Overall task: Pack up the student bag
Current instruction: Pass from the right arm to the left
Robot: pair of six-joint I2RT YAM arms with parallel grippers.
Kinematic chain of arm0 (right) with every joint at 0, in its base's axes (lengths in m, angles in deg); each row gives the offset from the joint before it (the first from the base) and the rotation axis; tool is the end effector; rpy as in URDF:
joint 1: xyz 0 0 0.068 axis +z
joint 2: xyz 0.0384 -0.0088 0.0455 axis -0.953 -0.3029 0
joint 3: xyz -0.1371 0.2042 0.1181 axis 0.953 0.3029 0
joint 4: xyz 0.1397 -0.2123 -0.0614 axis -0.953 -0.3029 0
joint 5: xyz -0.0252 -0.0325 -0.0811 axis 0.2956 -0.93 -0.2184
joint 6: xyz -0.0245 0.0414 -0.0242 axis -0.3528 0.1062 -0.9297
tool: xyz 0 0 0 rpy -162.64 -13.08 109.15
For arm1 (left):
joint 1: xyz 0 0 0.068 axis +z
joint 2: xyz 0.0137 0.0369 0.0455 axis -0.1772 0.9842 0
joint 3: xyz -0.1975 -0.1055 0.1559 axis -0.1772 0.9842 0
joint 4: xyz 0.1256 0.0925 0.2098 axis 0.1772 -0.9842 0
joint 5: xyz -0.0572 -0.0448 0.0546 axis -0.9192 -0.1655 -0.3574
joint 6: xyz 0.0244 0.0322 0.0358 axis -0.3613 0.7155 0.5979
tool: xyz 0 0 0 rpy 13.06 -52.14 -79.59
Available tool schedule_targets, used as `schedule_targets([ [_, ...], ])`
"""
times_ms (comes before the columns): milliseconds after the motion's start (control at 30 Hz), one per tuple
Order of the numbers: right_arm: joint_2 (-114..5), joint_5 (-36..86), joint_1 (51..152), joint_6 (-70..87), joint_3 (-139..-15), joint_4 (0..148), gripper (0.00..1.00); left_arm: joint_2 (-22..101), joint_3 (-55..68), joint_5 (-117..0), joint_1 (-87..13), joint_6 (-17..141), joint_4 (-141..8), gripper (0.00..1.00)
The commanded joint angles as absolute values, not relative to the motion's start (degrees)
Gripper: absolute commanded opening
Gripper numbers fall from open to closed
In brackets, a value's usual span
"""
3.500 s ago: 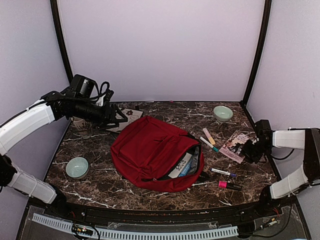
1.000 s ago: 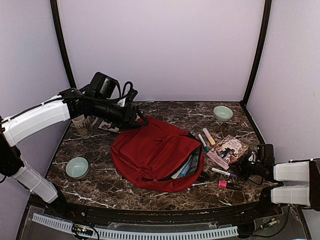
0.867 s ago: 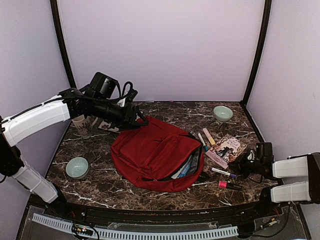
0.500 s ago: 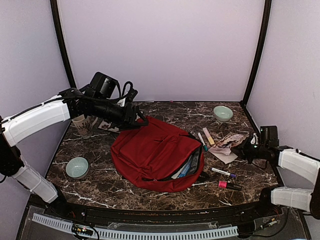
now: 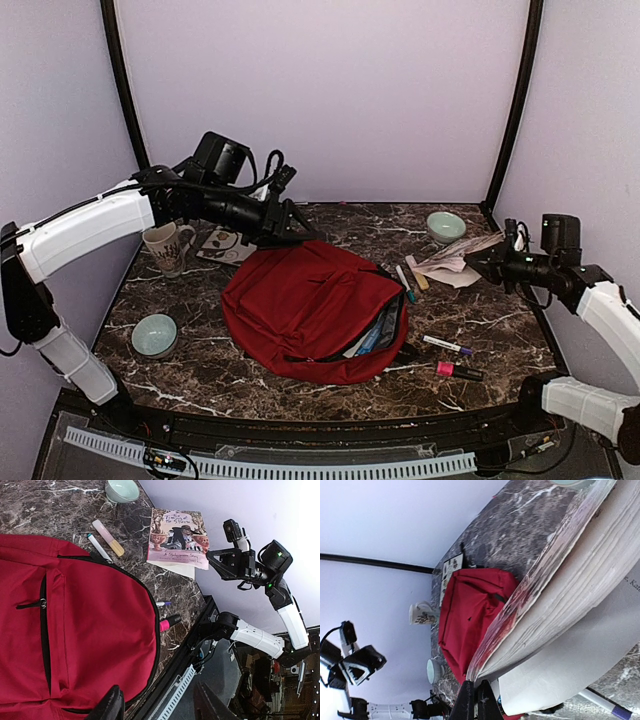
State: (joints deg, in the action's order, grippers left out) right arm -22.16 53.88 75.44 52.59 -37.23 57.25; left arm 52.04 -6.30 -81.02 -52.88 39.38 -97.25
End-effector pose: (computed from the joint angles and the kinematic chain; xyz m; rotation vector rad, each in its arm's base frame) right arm 0.1854 0.0310 0.2645 0.5150 2.1674 1.2086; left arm 0.2437 -0.2497 0.3680 0.5287 2.2974 -1.3049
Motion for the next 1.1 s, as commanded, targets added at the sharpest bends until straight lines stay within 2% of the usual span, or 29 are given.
schedule_targets([
  [0,-20.3,62.4,77.8,54.0,-41.5,61.9,0.00,53.8,-10.5,-85.7,-53.4,38.8,-94.3,0.50],
  [67,-20.7,64.5,80.0,54.6,-43.3,62.8,0.00,54.6,-12.1,-87.3,-53.4,38.4,-93.5,0.52],
  [200,-21.8,64.9,86.0,54.8,-48.5,63.8,0.00,55.6,-13.7,-90.6,-53.4,37.2,-91.5,0.63],
  [233,-22.2,64.8,87.3,55.1,-49.5,64.4,0.00,55.8,-13.4,-91.8,-53.4,36.6,-90.5,0.70],
  [267,-22.5,64.5,89.0,55.3,-50.4,65.0,0.00,55.9,-13.0,-93.8,-53.4,35.7,-89.1,0.89],
  [300,-22.9,64.3,90.2,55.4,-51.2,65.6,0.00,56.0,-12.4,-95.4,-53.4,34.7,-87.6,0.97],
  [333,-23.3,64.1,91.3,55.6,-51.8,66.1,0.00,55.9,-11.8,-96.4,-53.4,33.8,-86.1,0.98],
  [700,-30.4,62.6,106.7,57.6,-57.0,73.9,0.00,54.7,-7.4,-97.9,-53.4,28.9,-79.0,0.98],
  [867,-31.7,63.2,109.7,62.2,-56.3,82.6,0.00,53.8,-4.8,-96.8,-53.3,27.4,-77.7,0.96],
  [1067,-34.1,63.5,112.0,62.0,-57.4,84.2,0.00,52.7,-2.0,-96.4,-53.3,24.3,-73.9,0.91],
])
